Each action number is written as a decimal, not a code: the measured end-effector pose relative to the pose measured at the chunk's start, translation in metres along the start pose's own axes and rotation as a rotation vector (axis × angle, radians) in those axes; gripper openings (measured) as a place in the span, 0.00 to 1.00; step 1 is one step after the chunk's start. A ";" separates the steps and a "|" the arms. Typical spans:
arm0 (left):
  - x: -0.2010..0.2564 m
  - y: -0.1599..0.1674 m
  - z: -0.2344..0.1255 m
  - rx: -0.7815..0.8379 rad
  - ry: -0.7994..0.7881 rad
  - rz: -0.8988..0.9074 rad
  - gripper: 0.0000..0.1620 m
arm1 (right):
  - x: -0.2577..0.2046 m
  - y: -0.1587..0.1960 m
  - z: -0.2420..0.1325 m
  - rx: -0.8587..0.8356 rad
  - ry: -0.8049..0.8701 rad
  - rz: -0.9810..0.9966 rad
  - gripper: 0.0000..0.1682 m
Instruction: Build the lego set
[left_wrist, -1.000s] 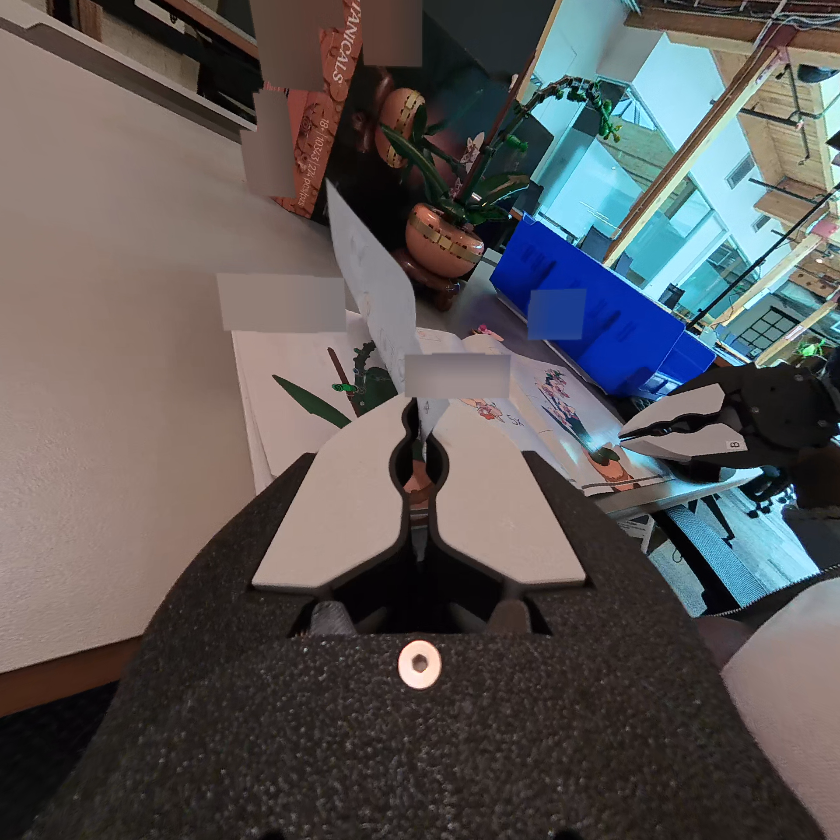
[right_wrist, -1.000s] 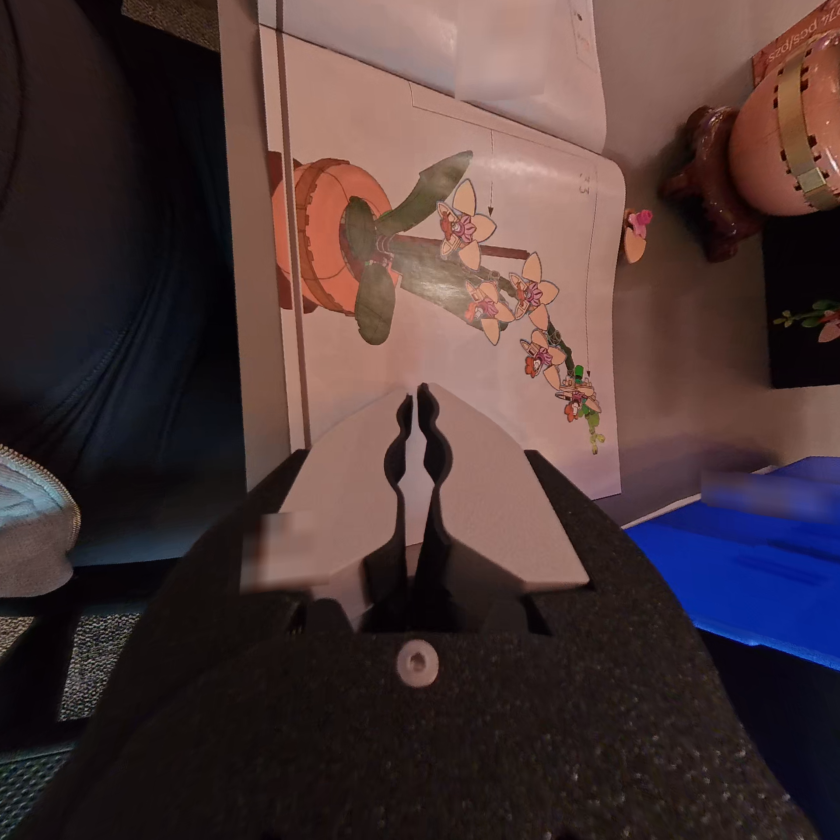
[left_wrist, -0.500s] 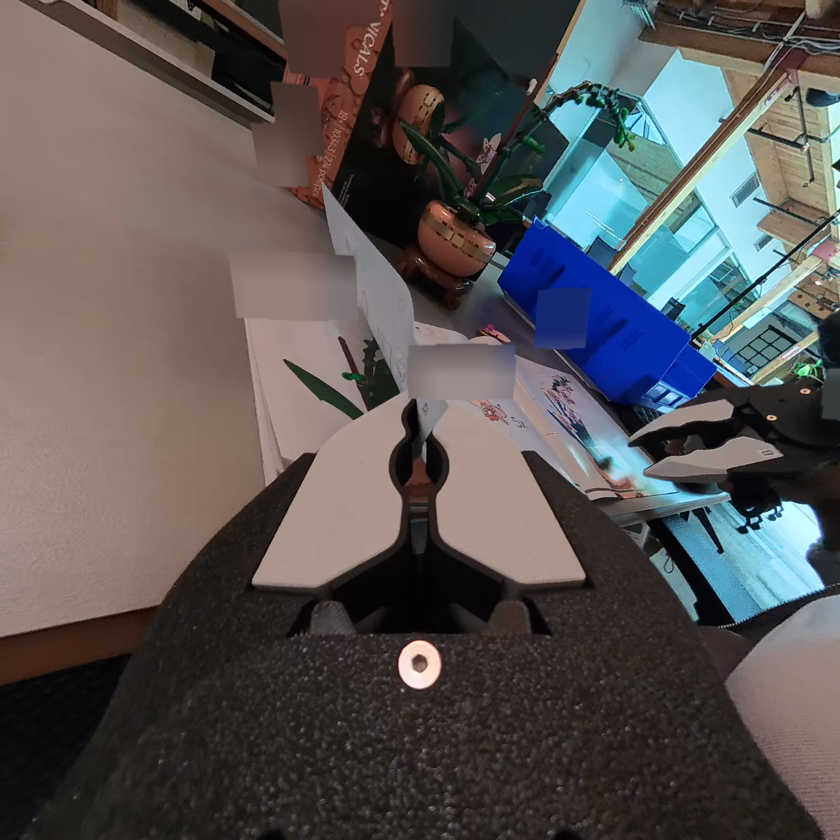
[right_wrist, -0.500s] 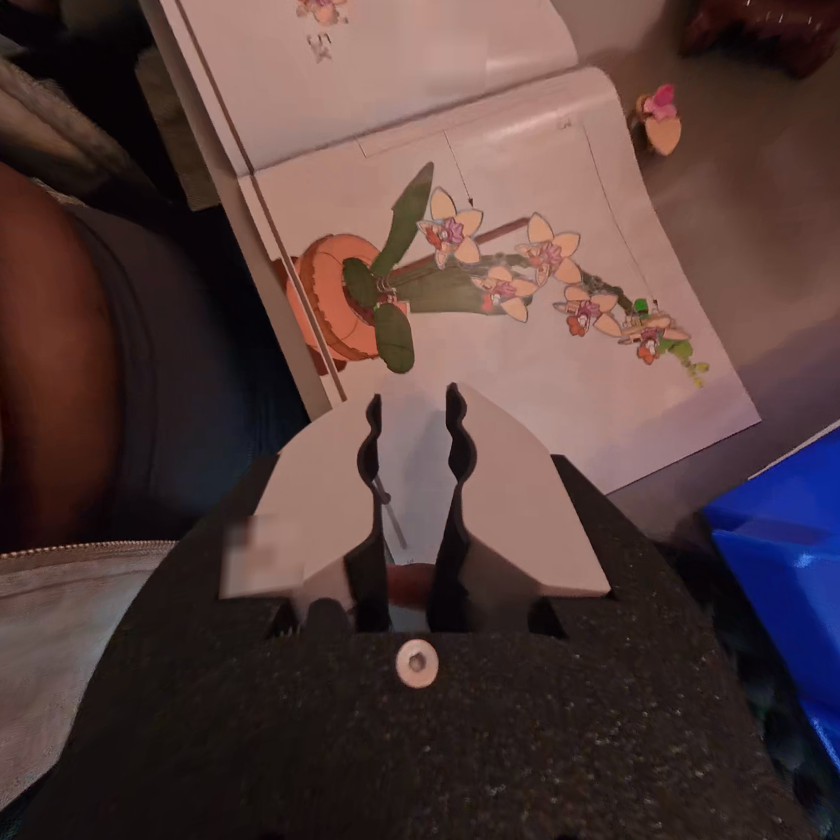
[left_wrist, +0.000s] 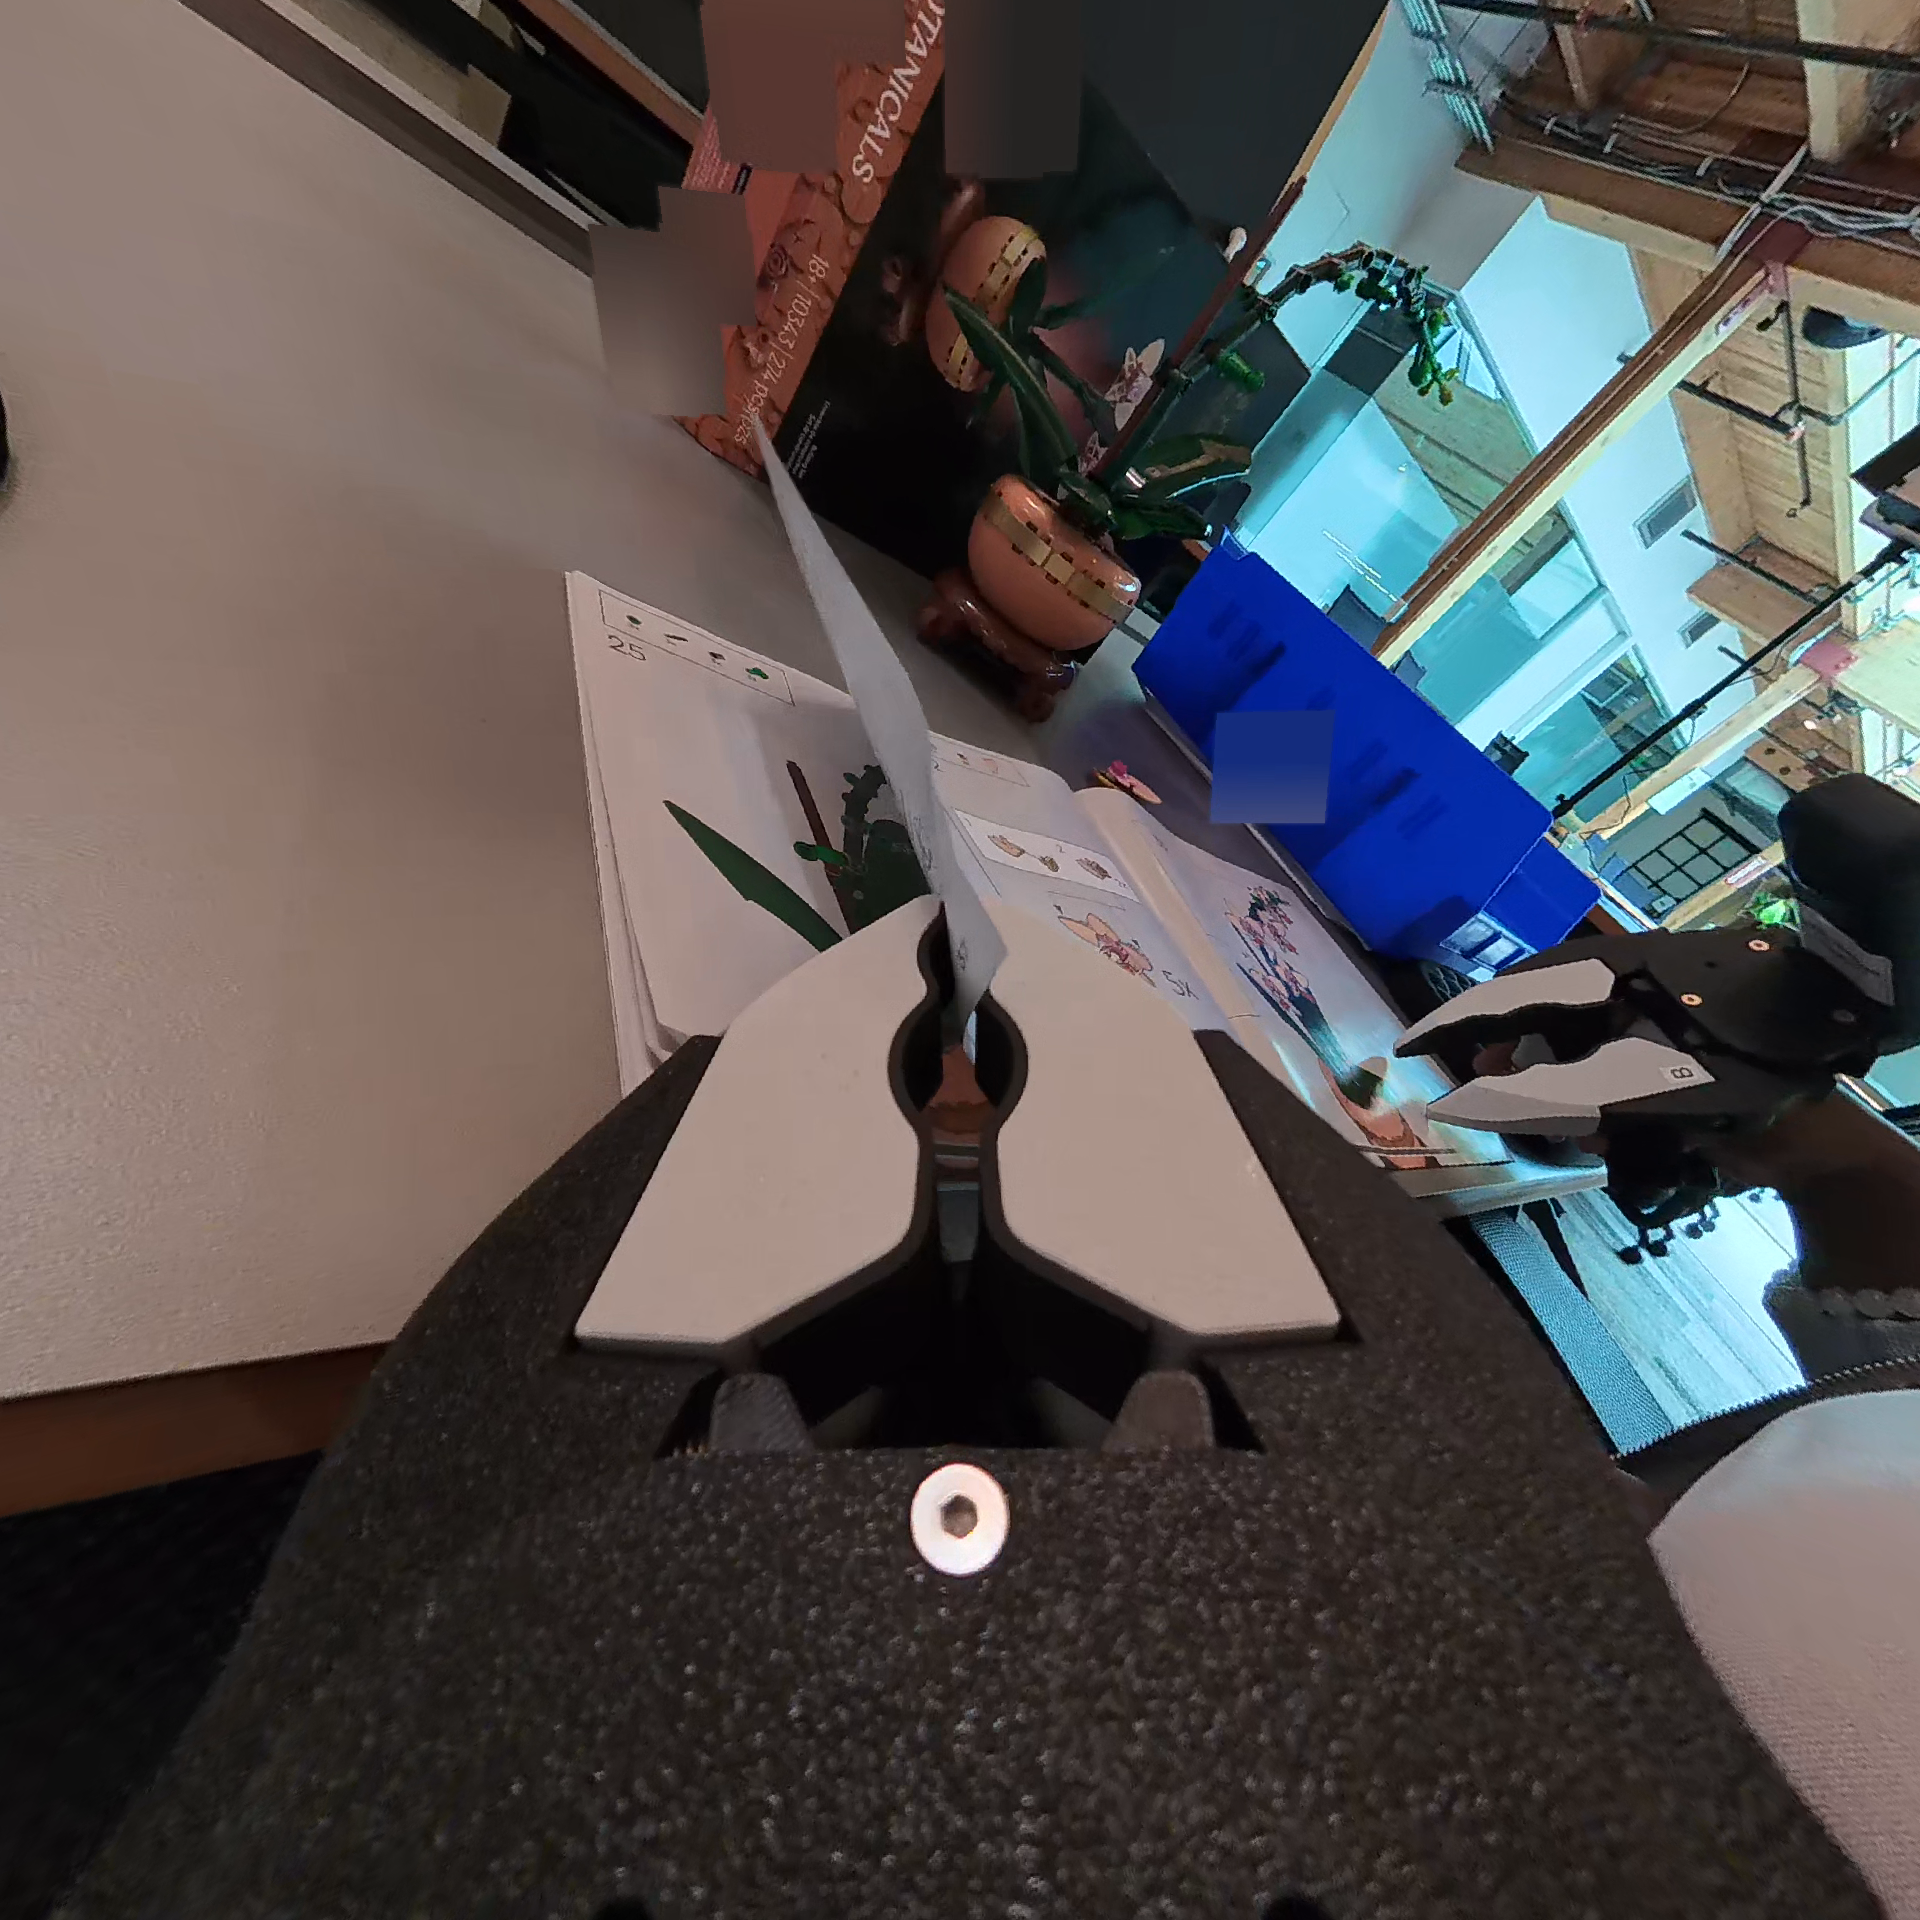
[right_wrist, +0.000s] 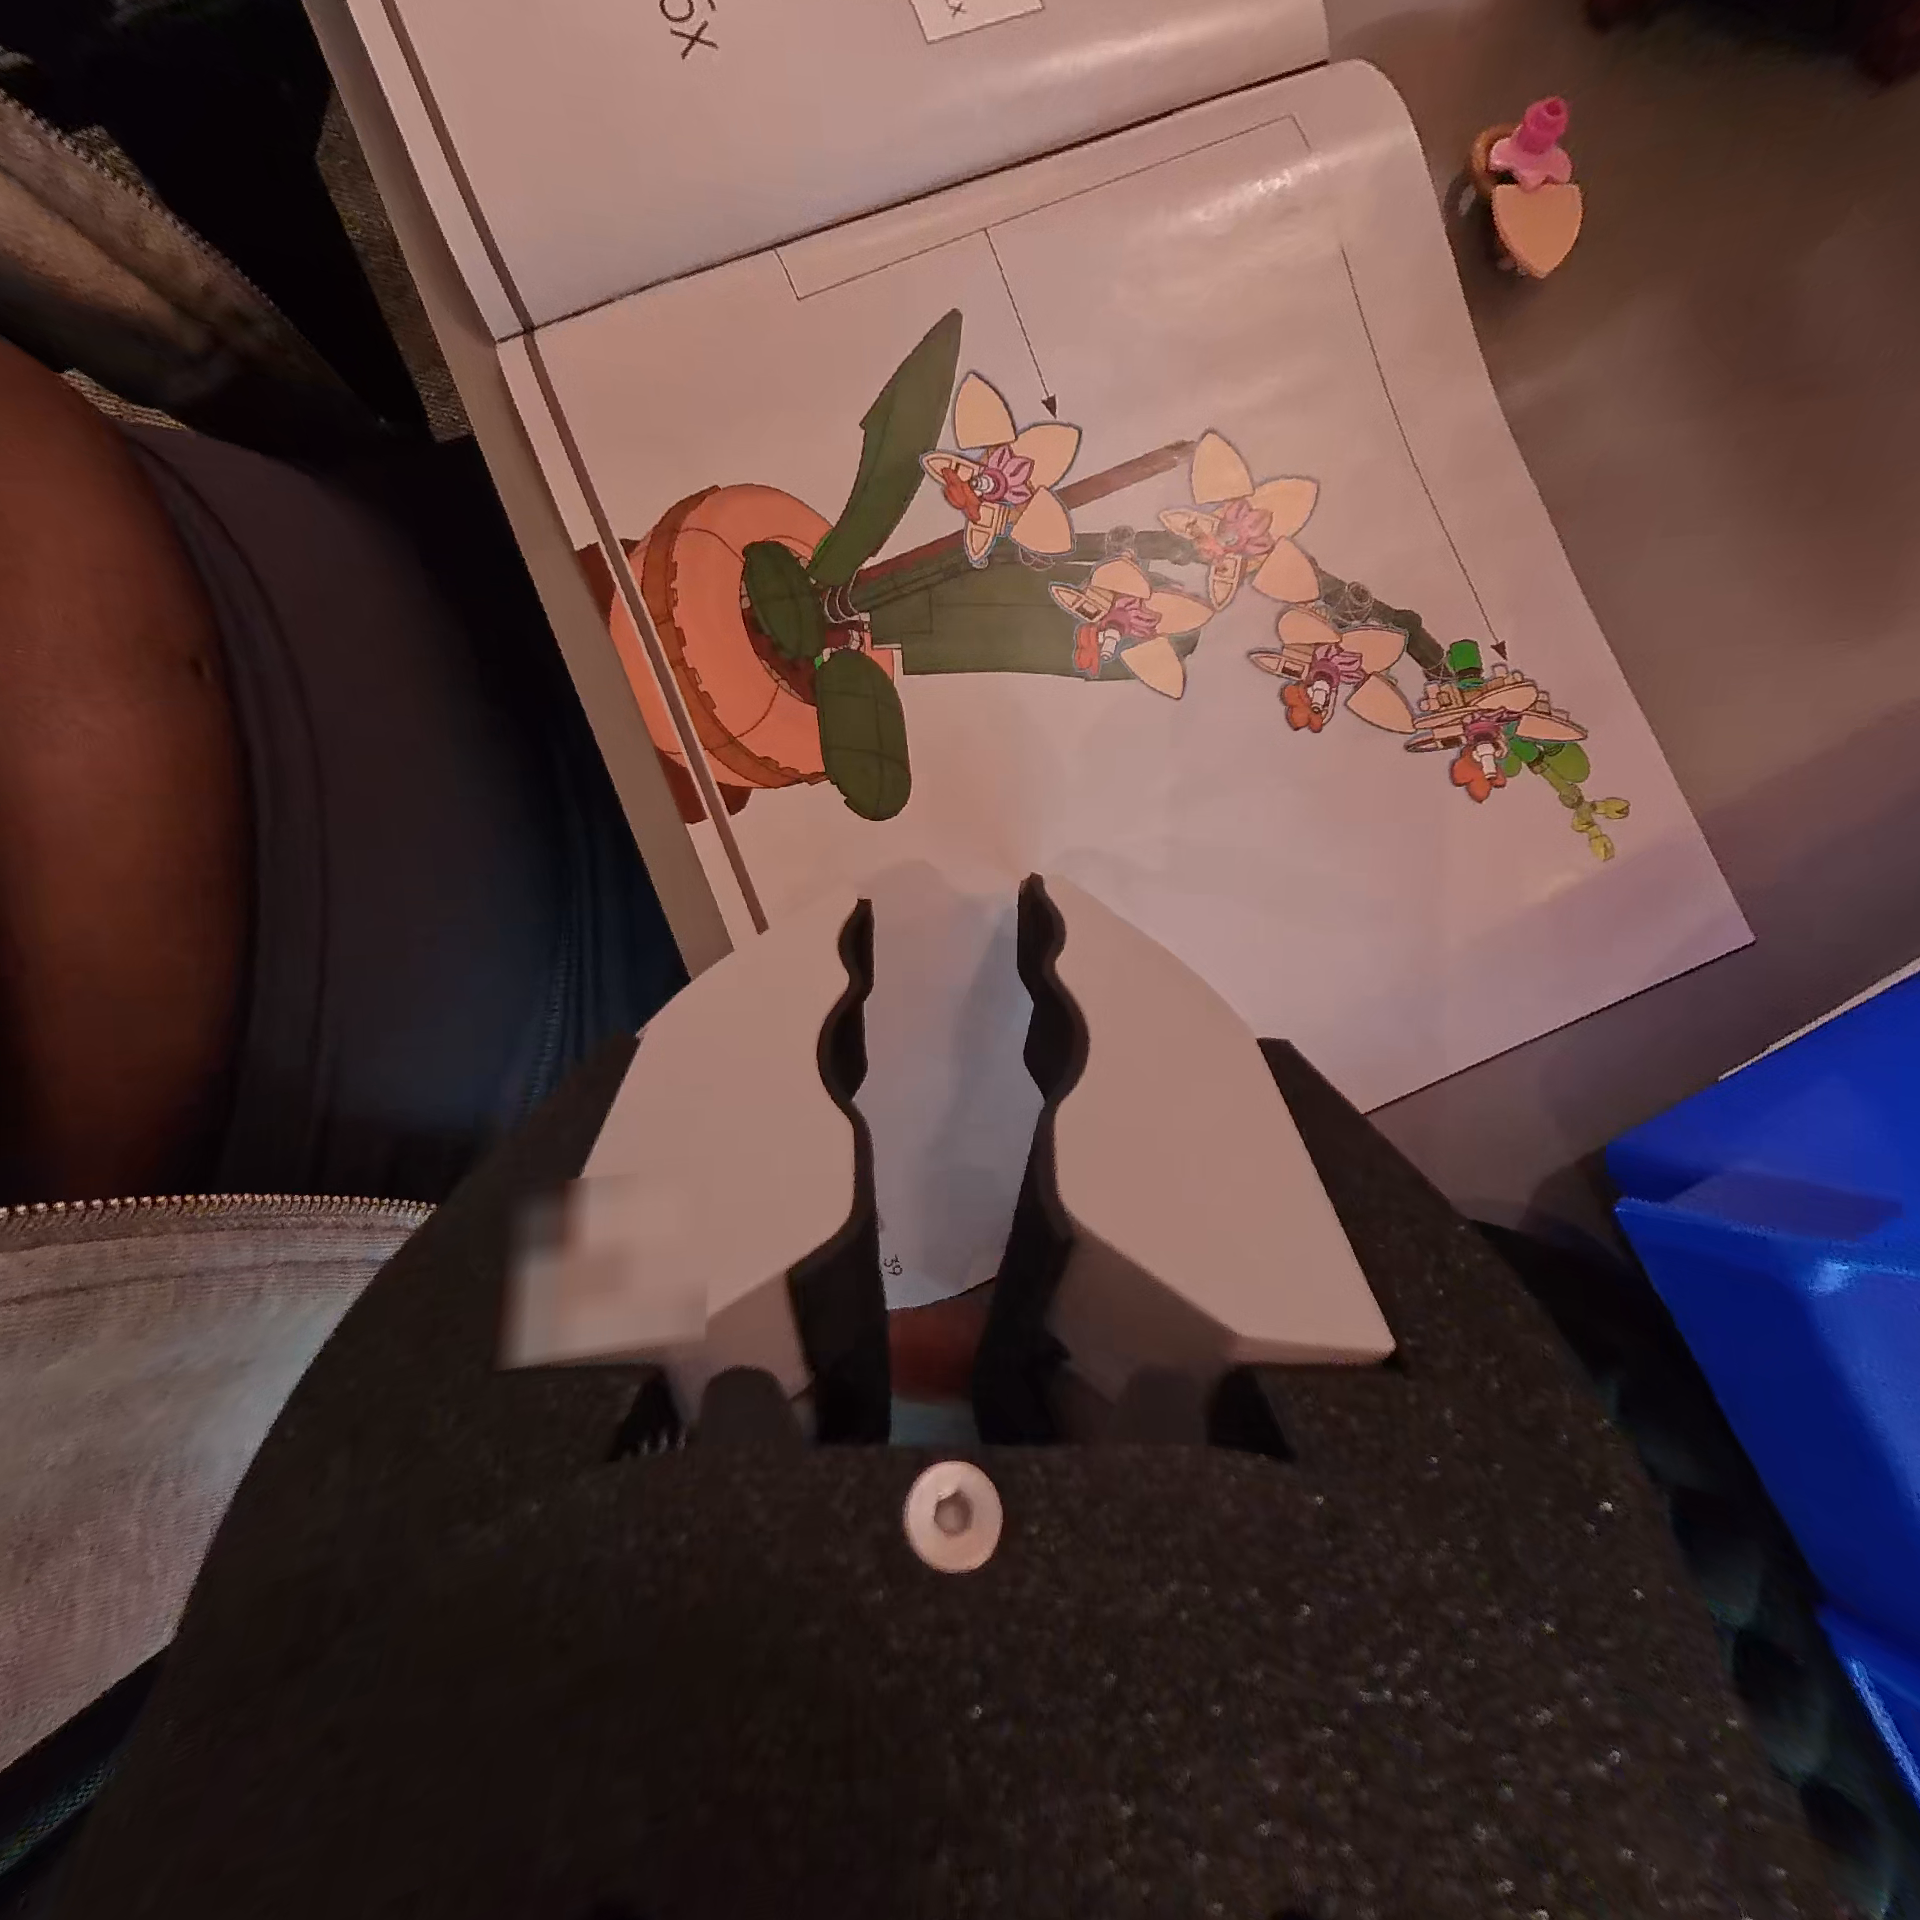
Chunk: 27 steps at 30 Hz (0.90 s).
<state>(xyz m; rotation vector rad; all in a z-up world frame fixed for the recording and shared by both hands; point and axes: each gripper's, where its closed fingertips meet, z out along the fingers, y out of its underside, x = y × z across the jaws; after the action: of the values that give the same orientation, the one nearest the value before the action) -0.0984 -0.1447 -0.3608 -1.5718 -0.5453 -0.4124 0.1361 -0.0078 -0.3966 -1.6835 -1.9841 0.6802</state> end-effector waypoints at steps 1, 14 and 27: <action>0.000 0.000 0.000 -0.001 -0.001 0.004 0.00 | 0.000 0.000 0.000 -0.001 -0.001 -0.002 0.16; 0.003 -0.001 0.001 -0.003 0.008 0.036 0.12 | -0.002 0.000 0.000 -0.005 0.008 -0.026 0.14; 0.010 -0.041 -0.016 0.079 -0.061 0.473 0.22 | -0.002 -0.001 0.000 -0.022 -0.007 -0.077 0.14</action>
<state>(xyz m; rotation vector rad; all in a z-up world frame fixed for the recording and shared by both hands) -0.1130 -0.1590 -0.3202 -1.5810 -0.2184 0.0158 0.1356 -0.0101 -0.3961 -1.6101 -2.0561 0.6399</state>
